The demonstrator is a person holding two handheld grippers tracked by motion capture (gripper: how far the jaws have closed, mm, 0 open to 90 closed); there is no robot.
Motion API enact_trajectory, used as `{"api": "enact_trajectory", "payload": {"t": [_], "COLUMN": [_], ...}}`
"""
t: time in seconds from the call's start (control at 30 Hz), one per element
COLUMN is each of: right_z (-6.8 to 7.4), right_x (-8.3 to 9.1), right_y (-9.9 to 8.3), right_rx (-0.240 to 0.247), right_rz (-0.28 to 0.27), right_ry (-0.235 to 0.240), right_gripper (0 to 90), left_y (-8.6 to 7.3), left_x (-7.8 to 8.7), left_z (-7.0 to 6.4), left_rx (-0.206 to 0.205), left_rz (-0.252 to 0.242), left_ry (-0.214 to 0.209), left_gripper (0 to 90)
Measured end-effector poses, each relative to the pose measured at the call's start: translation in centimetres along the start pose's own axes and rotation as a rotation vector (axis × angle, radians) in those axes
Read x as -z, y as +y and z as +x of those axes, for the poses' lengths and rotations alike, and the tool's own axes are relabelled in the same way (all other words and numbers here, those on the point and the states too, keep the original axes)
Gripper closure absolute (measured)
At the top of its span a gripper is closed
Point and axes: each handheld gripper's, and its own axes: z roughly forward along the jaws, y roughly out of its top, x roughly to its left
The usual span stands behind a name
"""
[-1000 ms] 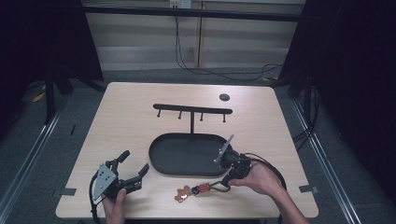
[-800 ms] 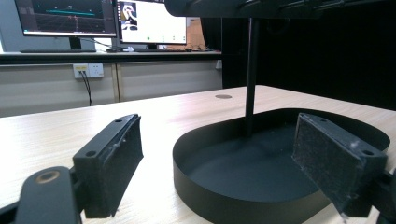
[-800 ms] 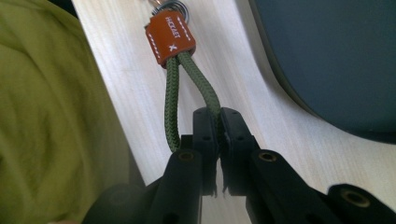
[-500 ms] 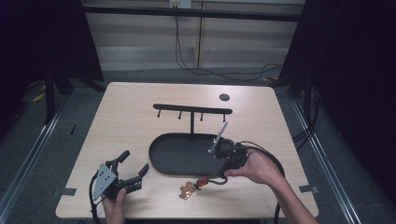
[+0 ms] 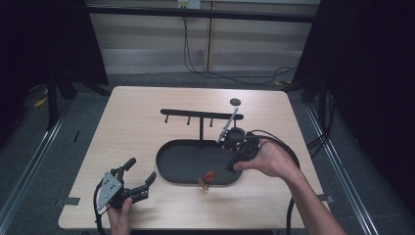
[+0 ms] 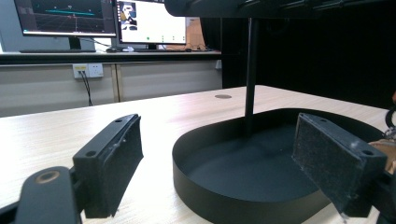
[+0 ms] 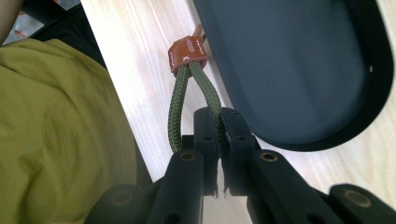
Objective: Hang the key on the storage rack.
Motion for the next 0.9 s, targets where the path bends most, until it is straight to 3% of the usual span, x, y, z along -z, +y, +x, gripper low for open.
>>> {"api": "enact_trajectory", "payload": {"t": [0.37, 0.6, 0.9], "right_z": [0.4, 1.1, 0.6], "right_x": [1.7, 2.5, 3.2], "right_y": [2.4, 4.0, 4.9], "right_rx": [0.033, 0.083, 0.082], "right_rz": [0.021, 0.040, 0.042], "right_ry": [-0.022, -0.039, -0.042], "right_gripper": [85.7, 85.6, 85.7], "left_y": [0.0, 0.0, 0.0], "left_x": [0.0, 0.0, 0.0], "left_z": [0.0, 0.0, 0.1], "left_rx": [0.000, 0.000, -0.005], "left_rz": [0.000, 0.000, 0.003], "left_ry": [-0.003, -0.003, -0.005], "left_gripper": [15.7, 15.7, 15.7]}}
